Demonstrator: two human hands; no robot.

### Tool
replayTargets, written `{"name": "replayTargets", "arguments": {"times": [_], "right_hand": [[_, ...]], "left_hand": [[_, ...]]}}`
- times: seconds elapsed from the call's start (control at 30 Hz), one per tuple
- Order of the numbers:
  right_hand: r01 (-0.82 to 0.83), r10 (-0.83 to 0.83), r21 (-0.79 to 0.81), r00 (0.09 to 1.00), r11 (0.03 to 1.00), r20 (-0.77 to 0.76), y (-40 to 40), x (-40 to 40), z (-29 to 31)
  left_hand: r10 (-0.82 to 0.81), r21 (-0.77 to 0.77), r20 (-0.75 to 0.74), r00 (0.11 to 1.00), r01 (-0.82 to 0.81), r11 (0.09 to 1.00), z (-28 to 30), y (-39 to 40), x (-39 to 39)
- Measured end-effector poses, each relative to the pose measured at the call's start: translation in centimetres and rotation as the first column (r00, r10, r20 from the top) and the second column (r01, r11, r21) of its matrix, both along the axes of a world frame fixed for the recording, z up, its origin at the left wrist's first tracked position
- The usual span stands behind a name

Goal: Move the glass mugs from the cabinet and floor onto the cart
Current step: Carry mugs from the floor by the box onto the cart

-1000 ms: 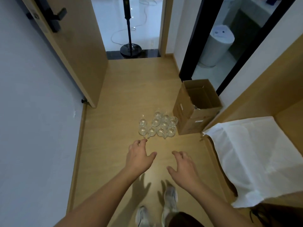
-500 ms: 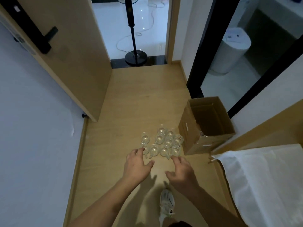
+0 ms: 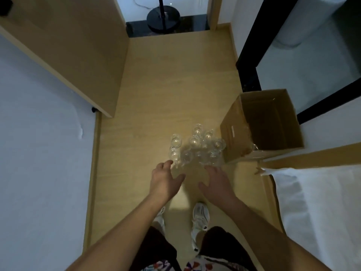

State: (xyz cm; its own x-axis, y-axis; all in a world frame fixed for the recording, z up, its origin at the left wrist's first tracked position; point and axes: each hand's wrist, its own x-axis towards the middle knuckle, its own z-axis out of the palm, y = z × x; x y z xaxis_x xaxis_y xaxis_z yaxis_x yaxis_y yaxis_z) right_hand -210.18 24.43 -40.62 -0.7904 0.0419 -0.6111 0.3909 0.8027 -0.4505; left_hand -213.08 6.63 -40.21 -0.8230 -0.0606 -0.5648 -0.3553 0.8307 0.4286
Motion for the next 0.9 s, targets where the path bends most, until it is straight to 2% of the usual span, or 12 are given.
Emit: {"name": "replayTargets", "arguments": {"times": [0.1,0.27,0.43,0.6,0.67,0.73,0.83,0.9], "right_hand": [[0.049,-0.049,-0.028,0.999,0.998,0.025,-0.8,-1.5,-2.6],[0.2,-0.193,-0.085,0.978,0.976,0.077,-3.0,-3.5,-11.7],[0.355,-0.332,-0.125,0.927,0.926,0.174,-5.3,-4.7,-25.0],[0.555,-0.487,-0.155,0.809,0.817,0.33,-7.2,-6.0,-39.4],[0.657,-0.567,-0.181,0.735,0.732,0.373,-7.5,-7.2,-43.0],[0.769,-0.641,-0.21,0.624,0.603,0.447,-8.5,-8.4,-47.8],[0.888,-0.692,-0.218,0.454,0.406,0.561,-9.7,-9.9,-54.2],[0.923,-0.685,-0.239,0.383,0.301,0.62,-10.2,-10.3,-56.5]], "left_hand": [[0.023,0.031,0.039,0.999,-0.024,0.999,-3.3,-0.8,-1.7],[0.096,0.049,0.12,0.988,-0.103,0.994,-13.3,-2.4,-3.5],[0.228,0.055,0.248,0.942,-0.248,0.967,-26.2,-3.5,-3.4],[0.364,0.098,0.331,0.871,-0.415,0.904,-39.4,-3.9,-4.3],[0.424,0.138,0.34,0.84,-0.49,0.86,-42.6,-3.4,-5.0],[0.492,0.195,0.379,0.784,-0.587,0.785,-46.9,-2.6,-5.8],[0.562,0.267,0.464,0.685,-0.713,0.649,-53.1,-1.8,-7.1],[0.548,0.318,0.525,0.651,-0.747,0.584,-55.4,-1.5,-7.5]]}}
